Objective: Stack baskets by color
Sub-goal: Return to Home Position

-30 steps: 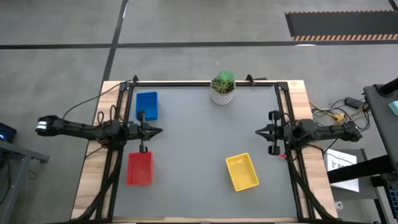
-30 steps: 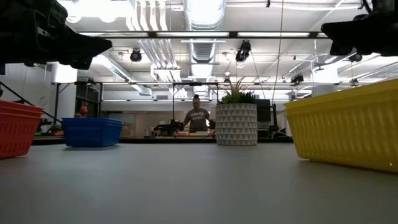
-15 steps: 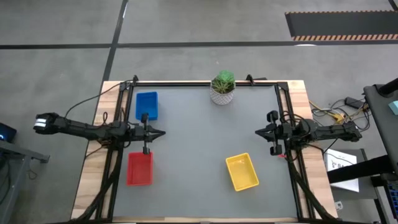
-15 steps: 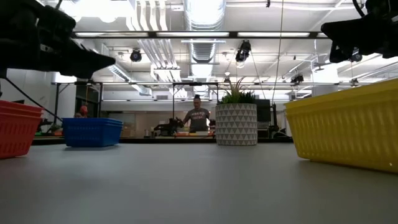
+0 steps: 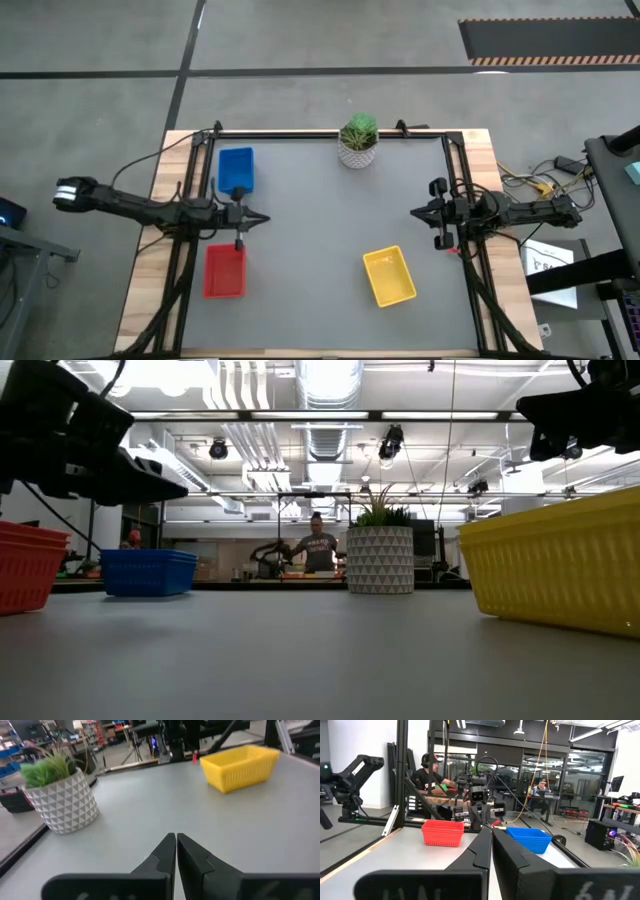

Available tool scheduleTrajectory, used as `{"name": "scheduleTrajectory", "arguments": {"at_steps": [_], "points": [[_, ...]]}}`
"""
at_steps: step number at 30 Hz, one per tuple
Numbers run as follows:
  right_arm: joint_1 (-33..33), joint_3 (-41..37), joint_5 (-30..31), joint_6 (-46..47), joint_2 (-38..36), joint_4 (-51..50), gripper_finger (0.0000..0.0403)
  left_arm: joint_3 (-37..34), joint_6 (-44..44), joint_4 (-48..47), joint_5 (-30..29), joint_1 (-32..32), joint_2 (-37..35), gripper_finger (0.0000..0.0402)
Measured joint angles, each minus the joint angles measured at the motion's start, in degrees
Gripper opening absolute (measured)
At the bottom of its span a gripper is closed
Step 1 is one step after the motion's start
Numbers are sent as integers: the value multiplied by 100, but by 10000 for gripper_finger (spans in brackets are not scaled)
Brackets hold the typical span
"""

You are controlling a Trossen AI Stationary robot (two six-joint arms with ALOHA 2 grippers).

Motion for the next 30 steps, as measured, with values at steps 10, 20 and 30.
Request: {"name": "scheduleTrajectory", "arguments": {"at_steps": [10, 20, 30], "points": [[0, -2, 2, 0, 0, -1, 9, 0, -2, -3, 0, -2, 654, 0], [0, -2, 4, -2, 2, -1, 9, 0, -4, -10, 15, -2, 1237, 0], [-2, -2, 2, -2, 2, -1, 9, -2, -8, 7, 11, -2, 1747, 0]]}}
